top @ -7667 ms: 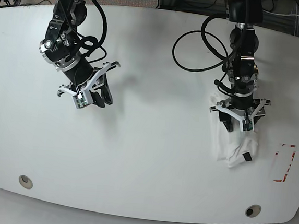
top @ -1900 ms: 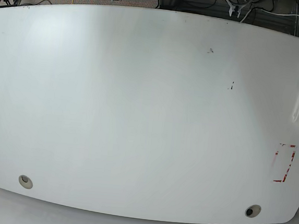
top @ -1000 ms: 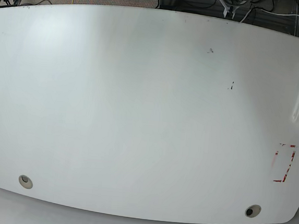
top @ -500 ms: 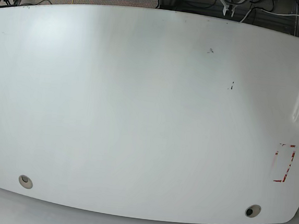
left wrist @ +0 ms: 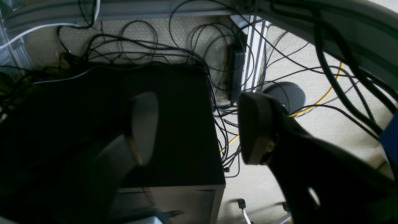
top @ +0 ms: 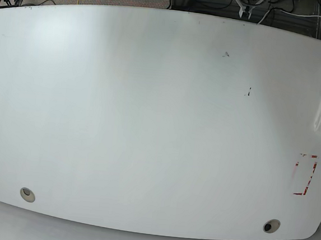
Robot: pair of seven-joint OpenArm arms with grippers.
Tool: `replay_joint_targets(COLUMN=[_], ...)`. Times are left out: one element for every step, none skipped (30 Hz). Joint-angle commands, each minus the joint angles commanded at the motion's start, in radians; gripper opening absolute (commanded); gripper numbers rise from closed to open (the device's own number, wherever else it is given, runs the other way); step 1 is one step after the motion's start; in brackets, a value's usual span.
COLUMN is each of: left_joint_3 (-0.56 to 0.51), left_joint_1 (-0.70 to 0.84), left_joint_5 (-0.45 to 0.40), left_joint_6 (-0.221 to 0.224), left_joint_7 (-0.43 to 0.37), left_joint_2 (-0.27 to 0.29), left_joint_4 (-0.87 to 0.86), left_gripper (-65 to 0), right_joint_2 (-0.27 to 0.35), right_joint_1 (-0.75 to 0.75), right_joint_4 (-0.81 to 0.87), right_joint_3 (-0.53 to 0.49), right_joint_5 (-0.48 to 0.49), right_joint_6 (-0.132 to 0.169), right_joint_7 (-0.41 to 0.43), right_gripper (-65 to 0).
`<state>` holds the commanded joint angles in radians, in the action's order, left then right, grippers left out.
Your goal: Fold the T-shirt properly
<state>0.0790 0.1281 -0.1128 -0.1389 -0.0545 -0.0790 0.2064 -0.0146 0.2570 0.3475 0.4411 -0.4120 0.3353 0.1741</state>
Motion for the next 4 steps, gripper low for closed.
replay_joint_targets(left_joint_3=[0.000, 0.000, 0.000, 0.000], left_joint_1=[0.000, 0.000, 0.000, 0.000], left_joint_5=[0.000, 0.000, 0.000, 0.000], left_joint_6=[0.000, 0.000, 0.000, 0.000], left_joint_7=[0.000, 0.000, 0.000, 0.000], left_joint_2=[0.000, 0.000, 0.000, 0.000], left_joint_4=[0.000, 0.000, 0.000, 0.000], left_gripper=[-27.4, -27.4, -27.4, -27.4], right_joint_2=[-0.002, -0.002, -0.003, -0.009], right_joint_1=[0.000, 0.000, -0.002, -0.003], right_joint_4=[0.000, 0.000, 0.000, 0.000], right_joint_3=[0.000, 0.000, 0.002, 0.002], right_joint_5=[0.000, 0.002, 0.002, 0.002], right_joint_6=[0.000, 0.000, 0.000, 0.000], right_joint_7=[0.000, 0.000, 0.000, 0.000], right_gripper=[-52.8, -52.8, -52.8, -52.8])
